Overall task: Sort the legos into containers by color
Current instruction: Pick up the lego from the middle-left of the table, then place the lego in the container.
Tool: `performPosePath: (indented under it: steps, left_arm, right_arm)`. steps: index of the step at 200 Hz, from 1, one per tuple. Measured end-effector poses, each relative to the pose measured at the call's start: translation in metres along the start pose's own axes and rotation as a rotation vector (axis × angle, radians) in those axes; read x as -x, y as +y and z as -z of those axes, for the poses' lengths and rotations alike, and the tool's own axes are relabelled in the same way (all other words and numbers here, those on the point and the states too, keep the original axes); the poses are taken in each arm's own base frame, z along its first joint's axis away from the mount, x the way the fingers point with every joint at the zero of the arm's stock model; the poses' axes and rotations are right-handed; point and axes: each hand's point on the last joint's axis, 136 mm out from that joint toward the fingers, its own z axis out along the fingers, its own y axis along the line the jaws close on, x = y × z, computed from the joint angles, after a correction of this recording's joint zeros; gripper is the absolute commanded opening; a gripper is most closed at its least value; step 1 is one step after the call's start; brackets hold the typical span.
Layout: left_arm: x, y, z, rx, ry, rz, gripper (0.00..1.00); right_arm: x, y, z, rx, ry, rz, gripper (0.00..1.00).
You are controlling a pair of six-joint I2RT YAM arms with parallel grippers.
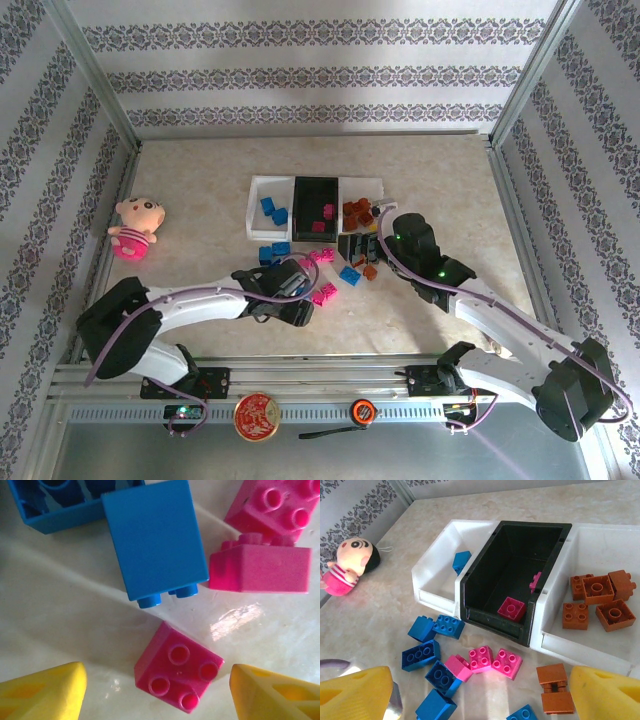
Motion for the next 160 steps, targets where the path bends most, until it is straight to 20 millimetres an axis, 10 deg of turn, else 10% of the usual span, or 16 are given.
performPosePath:
  steps: [110,160]
  left_arm:
    - [0.002,-0.005,-0.011,0.042,0.009,-0.078,0.38]
    - [0.024,-0.013,0.029,-0.036,-0.124,-0.042,0.33]
  right_arm:
    - [0.002,-0.004,0.005,-0.023,-0.019,0.000,0.91]
    - [0.001,-0.004,0.005,-0.023,-0.017,-0.005,0.91]
